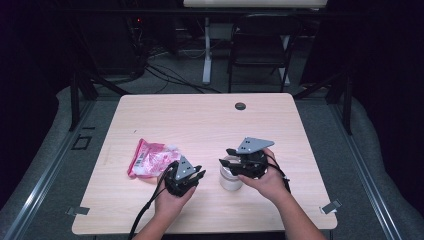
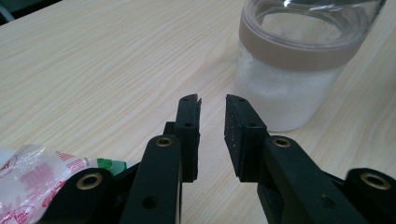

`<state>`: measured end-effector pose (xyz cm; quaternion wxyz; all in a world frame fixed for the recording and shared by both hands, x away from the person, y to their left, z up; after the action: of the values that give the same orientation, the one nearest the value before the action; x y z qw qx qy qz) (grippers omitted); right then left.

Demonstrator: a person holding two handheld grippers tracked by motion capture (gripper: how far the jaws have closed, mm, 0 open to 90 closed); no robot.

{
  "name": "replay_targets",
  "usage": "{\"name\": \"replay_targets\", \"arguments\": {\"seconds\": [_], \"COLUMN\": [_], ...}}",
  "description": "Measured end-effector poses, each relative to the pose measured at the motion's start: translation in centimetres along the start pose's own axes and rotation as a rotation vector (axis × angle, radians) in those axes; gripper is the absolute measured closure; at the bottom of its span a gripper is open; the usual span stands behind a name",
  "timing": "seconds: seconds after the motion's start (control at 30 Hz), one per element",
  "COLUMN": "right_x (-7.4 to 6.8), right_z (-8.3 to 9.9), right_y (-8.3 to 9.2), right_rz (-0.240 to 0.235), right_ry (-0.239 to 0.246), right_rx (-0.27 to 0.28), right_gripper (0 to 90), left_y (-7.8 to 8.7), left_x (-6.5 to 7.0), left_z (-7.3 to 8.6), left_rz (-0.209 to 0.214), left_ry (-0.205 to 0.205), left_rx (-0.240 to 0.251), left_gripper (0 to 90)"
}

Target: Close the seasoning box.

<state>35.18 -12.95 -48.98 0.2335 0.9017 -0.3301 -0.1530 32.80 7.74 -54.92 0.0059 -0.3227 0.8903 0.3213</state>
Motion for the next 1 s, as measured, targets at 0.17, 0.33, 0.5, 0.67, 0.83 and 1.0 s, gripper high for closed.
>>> {"name": "replay_targets", "arguments": {"seconds": [0.17, 0.33, 0.5, 0.67, 0.83, 1.0], "right_x": [0.2, 0.1, 0.1, 0.1, 0.5, 1.4], "right_z": [0.0, -0.1, -0.2, -0.3, -0.4, -0.5], "right_y": [0.1, 0.1, 0.2, 0.3, 0.7, 1.2], "right_rz": [-0.015, -0.022, -0.022, -0.026, -0.021, -0.010], "right_ry": [-0.022, -0.028, -0.031, -0.038, -0.051, -0.084], "right_rx": [0.006, 0.005, 0.010, 0.019, 0.029, 0.040], "right_gripper": [53.5, 52.7, 51.4, 50.2, 49.6, 49.4], "left_y": [0.0, 0.0, 0.2, 0.6, 1.1, 1.8], "left_x": [0.0, -0.1, -0.3, -0.8, -1.7, -3.0], "left_z": [0.2, 0.2, 0.3, 0.3, 0.3, 0.3], "left_rz": [-0.004, -0.005, -0.011, -0.021, -0.039, -0.046], "left_ry": [0.005, 0.006, 0.018, 0.039, 0.059, 0.095], "left_rx": [0.003, 0.006, 0.011, 0.024, 0.042, 0.063], "left_gripper": [74.6, 72.2, 68.1, 62.8, 57.5, 53.5]}}
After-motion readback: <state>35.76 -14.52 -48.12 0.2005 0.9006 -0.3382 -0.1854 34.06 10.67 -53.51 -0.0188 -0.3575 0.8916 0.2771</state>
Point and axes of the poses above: each handheld gripper's, and its own axes: y roughly backward along the jaws, z roughly out of its underside, x roughly to its right, the point moved 3 cm from there along -y, roughly forward along the jaws, and after that the axes turned 11 degrees about -y, right-handed, at the moved point
